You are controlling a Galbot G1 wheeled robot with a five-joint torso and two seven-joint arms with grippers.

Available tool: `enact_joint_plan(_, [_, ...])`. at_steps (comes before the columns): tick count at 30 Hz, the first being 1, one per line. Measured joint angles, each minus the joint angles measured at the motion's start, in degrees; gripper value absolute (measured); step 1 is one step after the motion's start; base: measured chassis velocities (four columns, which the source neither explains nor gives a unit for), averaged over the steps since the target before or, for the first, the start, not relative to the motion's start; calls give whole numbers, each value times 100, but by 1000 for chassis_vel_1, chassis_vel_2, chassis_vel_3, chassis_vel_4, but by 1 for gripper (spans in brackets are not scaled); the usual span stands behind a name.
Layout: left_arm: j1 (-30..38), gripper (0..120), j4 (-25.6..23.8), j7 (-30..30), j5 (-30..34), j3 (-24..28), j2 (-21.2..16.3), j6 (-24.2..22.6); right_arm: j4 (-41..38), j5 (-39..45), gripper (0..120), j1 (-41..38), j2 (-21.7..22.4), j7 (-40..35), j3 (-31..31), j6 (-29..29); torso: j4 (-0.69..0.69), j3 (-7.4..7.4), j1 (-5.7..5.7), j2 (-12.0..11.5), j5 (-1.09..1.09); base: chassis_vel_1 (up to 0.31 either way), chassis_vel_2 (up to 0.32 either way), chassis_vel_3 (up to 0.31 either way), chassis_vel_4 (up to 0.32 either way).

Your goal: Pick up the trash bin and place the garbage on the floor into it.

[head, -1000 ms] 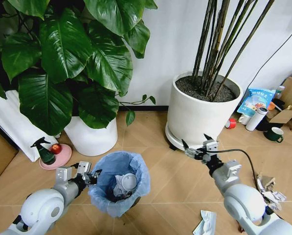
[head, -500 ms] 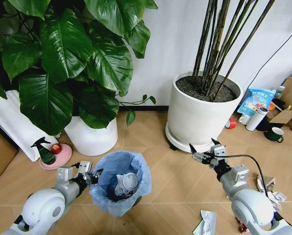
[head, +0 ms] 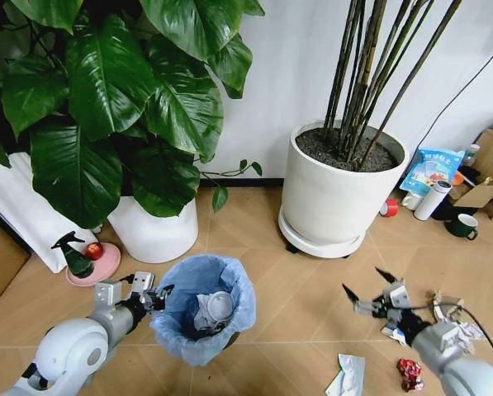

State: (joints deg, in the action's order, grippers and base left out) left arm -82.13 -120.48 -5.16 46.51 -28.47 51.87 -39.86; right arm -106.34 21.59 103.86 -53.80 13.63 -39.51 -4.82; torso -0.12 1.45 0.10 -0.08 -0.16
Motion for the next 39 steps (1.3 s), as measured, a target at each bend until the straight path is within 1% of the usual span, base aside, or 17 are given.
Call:
enact_joint_plan(4, [24, 0, 12, 29, 4, 0, -50, 6, 528, -242, 100, 388, 40, 155, 29, -171, -2, 0, 0, 0, -1, 0, 0, 0, 0])
enact_joint_plan(7, [49, 0, 21, 33, 10, 16, -62, 8, 690, -268, 100, 426, 32, 170, 33, -163, -2, 0, 0, 0, -1, 0, 0, 0, 0])
enact_joint_plan(9, [78, 0, 34, 35, 13, 40, -66, 9, 736, -133, 100, 457, 33, 149, 51, -29, 0, 0, 0, 0, -1, 0, 0, 0, 0])
enact_joint_plan(15, [112, 0, 41, 34, 24, 67, -66, 9, 851, 196, 100, 639, 50, 14, 169, 331, 0, 0, 0, 0, -2, 0, 0, 0, 0])
enact_joint_plan(21, [111, 0, 42, 29, 27, 72, -68, 10, 1060, 267, 100, 661, -57, -35, 238, 440, -1, 0, 0, 0, -1, 0, 0, 0, 0])
enact_joint_plan(24, [110, 0, 44, 12, 27, 119, -72, 10, 1323, 293, 100, 474, -150, -49, 400, 575, -1, 0, 0, 0, -2, 0, 0, 0, 0])
enact_joint_plan(25, [110, 0, 44, 12, 27, 119, -72, 10, 1323, 293, 100, 474, -150, -49, 400, 575, -1, 0, 0, 0, -2, 0, 0, 0, 0])
enact_joint_plan(29, [93, 0, 11, -9, 27, 135, -110, 10, 1777, 244, 100, 107, -252, -51, 604, 592, -1, 1, 0, 0, -1, 0, 0, 0, 0])
enact_joint_plan(39, [25, 0, -51, -45, 26, 131, -136, 10, 1952, 92, 98, -151, -411, -68, 843, 637, -1, 1, 1, 0, -2, 0, 0, 0, 0])
